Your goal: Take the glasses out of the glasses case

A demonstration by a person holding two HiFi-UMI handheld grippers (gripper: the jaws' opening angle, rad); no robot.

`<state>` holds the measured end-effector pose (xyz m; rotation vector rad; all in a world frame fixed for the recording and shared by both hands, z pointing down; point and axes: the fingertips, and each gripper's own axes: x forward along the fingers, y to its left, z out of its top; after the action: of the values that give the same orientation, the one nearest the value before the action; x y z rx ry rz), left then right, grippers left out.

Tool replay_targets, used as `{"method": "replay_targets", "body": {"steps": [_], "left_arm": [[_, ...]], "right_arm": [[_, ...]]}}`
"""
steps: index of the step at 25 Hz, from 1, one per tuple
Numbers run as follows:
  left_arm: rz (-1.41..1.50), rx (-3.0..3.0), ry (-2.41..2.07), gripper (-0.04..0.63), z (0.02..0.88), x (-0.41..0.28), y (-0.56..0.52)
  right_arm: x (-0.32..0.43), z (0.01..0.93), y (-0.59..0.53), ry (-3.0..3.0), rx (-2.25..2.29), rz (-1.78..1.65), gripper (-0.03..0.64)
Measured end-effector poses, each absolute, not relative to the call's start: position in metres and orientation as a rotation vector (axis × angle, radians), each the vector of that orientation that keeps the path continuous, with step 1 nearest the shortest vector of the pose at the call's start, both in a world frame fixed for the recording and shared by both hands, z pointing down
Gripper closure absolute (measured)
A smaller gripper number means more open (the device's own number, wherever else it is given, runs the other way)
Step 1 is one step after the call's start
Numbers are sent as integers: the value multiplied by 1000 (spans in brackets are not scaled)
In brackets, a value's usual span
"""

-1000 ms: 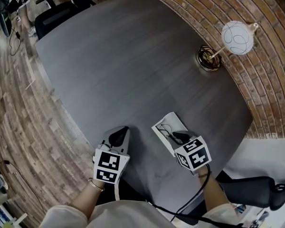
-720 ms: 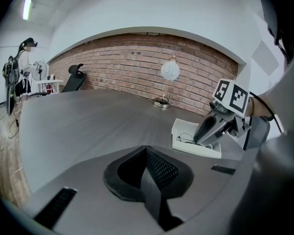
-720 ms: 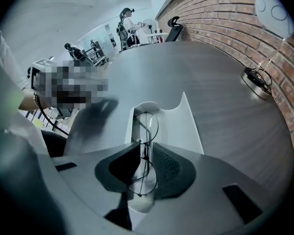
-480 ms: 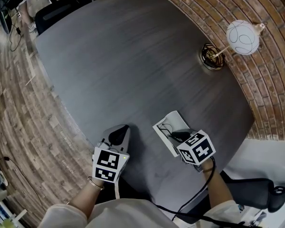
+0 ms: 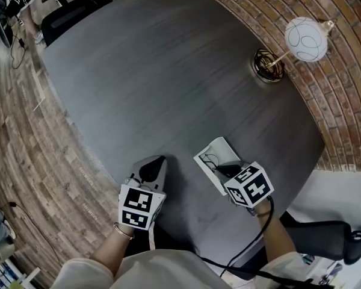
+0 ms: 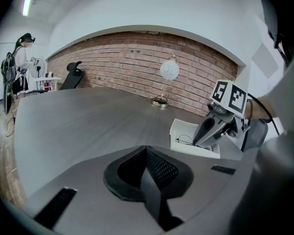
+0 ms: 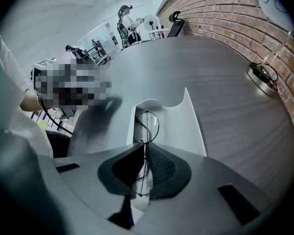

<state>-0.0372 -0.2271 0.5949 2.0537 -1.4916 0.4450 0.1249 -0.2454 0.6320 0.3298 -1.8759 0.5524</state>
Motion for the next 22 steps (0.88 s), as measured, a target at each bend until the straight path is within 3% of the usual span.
{"method": "replay_targets", "body": {"steps": [22], "left_arm": [[417,2096,-1551,577,560,-45,-233]], "right_arm": [[134,604,-274,-1930,575,430,575]]}}
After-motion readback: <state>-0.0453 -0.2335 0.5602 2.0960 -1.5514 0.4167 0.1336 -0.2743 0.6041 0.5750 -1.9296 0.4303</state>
